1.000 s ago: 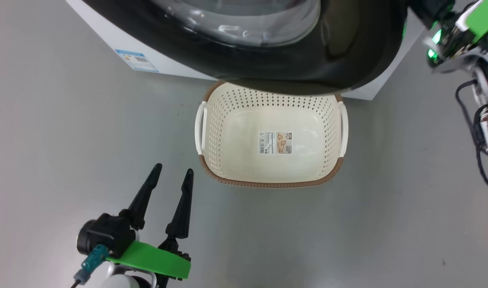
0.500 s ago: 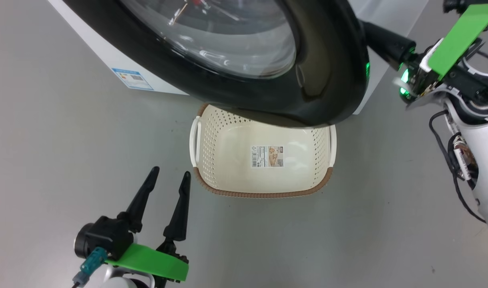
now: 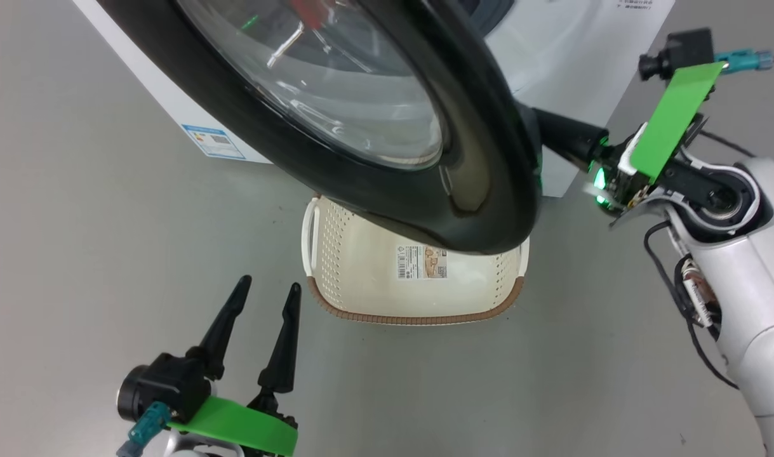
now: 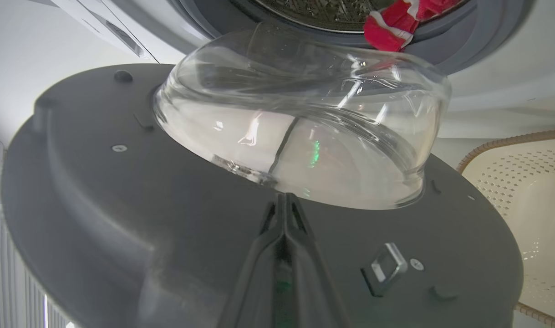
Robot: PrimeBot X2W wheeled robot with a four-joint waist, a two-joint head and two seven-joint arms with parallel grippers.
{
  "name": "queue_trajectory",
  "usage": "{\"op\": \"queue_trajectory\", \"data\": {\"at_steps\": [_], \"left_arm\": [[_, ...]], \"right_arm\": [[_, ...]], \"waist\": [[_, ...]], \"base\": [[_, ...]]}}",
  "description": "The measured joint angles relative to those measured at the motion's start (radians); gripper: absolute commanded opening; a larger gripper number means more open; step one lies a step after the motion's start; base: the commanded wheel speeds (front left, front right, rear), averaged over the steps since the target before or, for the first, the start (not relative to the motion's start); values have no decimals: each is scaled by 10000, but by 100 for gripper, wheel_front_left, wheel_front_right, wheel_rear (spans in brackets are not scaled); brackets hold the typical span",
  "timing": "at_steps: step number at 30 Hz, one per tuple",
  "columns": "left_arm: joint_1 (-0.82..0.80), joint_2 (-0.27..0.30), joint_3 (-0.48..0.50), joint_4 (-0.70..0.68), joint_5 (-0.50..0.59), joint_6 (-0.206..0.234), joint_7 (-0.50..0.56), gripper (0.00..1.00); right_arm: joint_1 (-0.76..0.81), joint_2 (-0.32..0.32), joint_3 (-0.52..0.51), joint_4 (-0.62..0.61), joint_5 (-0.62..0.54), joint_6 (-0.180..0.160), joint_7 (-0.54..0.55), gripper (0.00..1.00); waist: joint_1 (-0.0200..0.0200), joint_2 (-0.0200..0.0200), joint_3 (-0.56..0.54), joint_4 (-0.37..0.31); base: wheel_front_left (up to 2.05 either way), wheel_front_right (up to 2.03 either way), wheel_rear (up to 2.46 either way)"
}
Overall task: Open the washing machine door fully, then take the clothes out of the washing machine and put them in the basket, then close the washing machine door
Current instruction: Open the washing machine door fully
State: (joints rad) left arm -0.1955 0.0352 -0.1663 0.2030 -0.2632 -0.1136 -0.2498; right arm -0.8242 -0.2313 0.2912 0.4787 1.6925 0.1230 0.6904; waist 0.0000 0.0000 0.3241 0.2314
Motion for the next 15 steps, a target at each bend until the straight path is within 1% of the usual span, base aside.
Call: {"op": "queue_trajectory", "data": {"at_steps": [11, 15], "left_arm": [[230, 2, 12, -2, 13, -2, 0, 100], [380, 4, 10, -4, 13, -2, 0, 100]], "right_arm": [[792, 326, 209, -500, -138, 0, 583, 0], [988, 418, 219, -616, -186, 0, 594, 0]], "waist": [[0, 0, -295, 48], [0, 0, -381, 36]], "base": [[0, 0, 0], [0, 0, 0]]}}
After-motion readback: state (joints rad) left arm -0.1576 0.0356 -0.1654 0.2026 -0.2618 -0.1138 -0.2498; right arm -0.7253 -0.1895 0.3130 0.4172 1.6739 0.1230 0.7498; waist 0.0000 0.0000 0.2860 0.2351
